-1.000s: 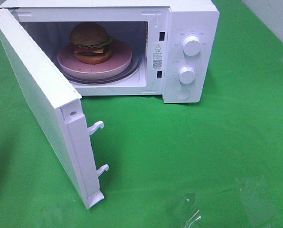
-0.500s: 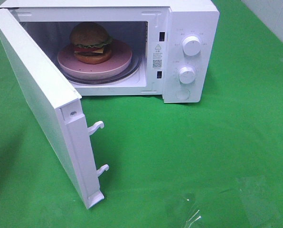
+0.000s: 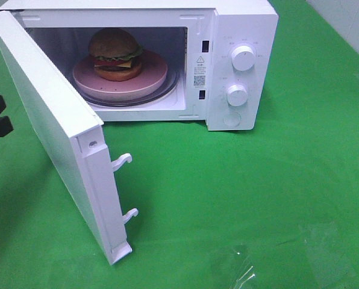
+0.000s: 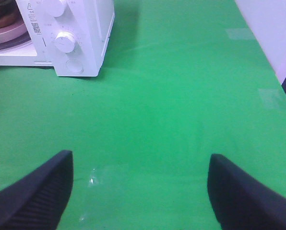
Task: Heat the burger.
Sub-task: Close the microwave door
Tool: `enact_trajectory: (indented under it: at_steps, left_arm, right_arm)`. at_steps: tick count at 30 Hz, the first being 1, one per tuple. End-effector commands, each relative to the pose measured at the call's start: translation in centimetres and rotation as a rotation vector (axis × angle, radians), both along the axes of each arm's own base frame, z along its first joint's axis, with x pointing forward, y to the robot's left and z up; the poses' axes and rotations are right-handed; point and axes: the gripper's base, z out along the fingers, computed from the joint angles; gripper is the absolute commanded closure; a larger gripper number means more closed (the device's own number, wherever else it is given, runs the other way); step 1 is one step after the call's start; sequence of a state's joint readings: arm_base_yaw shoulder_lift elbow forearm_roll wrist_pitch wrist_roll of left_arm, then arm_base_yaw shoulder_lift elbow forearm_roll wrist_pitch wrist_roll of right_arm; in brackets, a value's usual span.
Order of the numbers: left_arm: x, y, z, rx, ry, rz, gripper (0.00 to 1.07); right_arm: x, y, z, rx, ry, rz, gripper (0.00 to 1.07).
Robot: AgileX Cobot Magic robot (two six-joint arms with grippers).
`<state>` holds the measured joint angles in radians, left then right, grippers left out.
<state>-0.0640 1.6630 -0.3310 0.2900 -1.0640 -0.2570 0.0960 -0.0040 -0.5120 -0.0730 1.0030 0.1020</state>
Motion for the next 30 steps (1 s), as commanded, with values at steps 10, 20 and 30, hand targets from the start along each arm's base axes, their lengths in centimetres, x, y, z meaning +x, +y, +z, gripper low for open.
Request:
enact_trajectory:
  at_steps: [10,20,30]
  left_arm:
    - [2.3,-3.8,0.1,-0.026,-0.044,-0.084,1.07]
    - [3.9,-7.4,0.3,-0.021,-0.040,-0.142,1.07]
    - [5.1,-10.6,0.3,-0.012,-0.038,-0.155,1.07]
  right_arm:
    - [-0.4,0.0,-0.1,0.008,-0.022,-0.005,0.34]
    - [-0.4,0.0,-0.1,0.008,-0.022,-0.005,0.34]
    - [-0.4,0.0,-0.1,0.008,-0.022,-0.005,0.34]
